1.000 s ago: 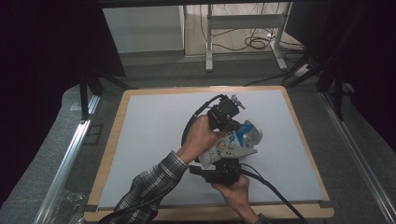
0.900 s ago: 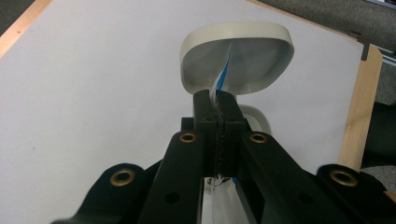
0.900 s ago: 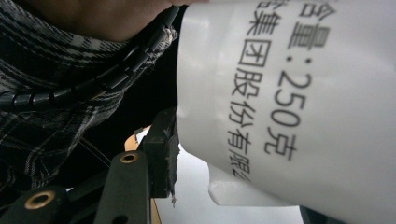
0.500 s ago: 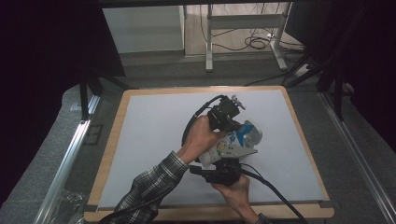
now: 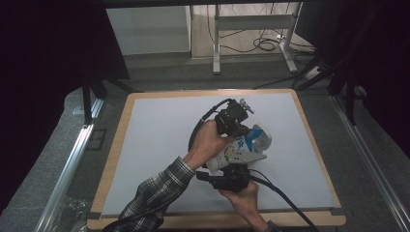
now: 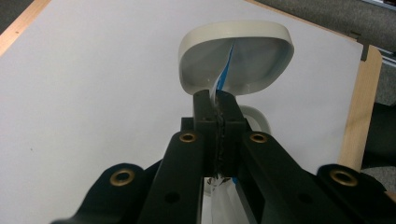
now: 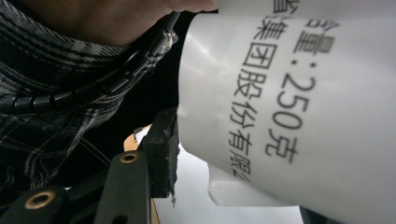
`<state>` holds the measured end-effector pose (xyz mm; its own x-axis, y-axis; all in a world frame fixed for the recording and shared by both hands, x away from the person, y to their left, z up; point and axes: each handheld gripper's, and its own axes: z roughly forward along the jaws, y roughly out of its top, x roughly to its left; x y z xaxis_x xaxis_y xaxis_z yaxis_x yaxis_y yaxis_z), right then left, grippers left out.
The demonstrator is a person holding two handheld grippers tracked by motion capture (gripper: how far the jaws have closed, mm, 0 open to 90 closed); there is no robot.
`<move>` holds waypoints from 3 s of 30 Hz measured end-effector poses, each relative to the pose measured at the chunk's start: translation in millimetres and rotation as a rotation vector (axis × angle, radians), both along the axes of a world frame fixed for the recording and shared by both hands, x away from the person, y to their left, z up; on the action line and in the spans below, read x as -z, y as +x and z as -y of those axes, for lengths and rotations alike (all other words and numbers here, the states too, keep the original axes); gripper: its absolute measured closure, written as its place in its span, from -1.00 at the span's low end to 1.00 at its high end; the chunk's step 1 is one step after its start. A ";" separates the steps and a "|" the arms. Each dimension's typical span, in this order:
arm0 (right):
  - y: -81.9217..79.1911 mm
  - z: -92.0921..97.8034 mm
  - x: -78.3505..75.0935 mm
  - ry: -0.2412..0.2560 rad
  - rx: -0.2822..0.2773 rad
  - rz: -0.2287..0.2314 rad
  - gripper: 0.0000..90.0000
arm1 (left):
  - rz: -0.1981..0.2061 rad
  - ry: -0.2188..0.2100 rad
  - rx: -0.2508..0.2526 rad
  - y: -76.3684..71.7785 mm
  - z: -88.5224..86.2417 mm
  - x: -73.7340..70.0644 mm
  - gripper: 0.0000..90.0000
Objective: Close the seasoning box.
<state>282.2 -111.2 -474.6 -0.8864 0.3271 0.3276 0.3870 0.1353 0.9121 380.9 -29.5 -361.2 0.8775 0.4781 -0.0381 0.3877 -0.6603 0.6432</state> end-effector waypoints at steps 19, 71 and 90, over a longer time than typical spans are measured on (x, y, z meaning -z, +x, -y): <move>0.8 -1.0 9.3 -0.037 0.013 0.011 0.17 | 0.003 -0.039 -0.008 -0.2 -8.3 5.7 0.97; 1.6 -1.0 28.1 -0.155 0.064 0.034 0.28 | -0.017 -0.100 -0.005 -12.7 -33.7 7.0 0.96; 3.9 2.9 36.6 -0.223 0.090 0.055 0.28 | -0.054 -0.155 0.003 -15.2 -48.8 8.1 0.97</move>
<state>286.1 -114.1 -511.1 -0.8651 0.4640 0.1906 0.3571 0.3030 0.8835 365.7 19.3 -369.3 0.8734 0.4602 -0.1590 0.4231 -0.5557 0.7157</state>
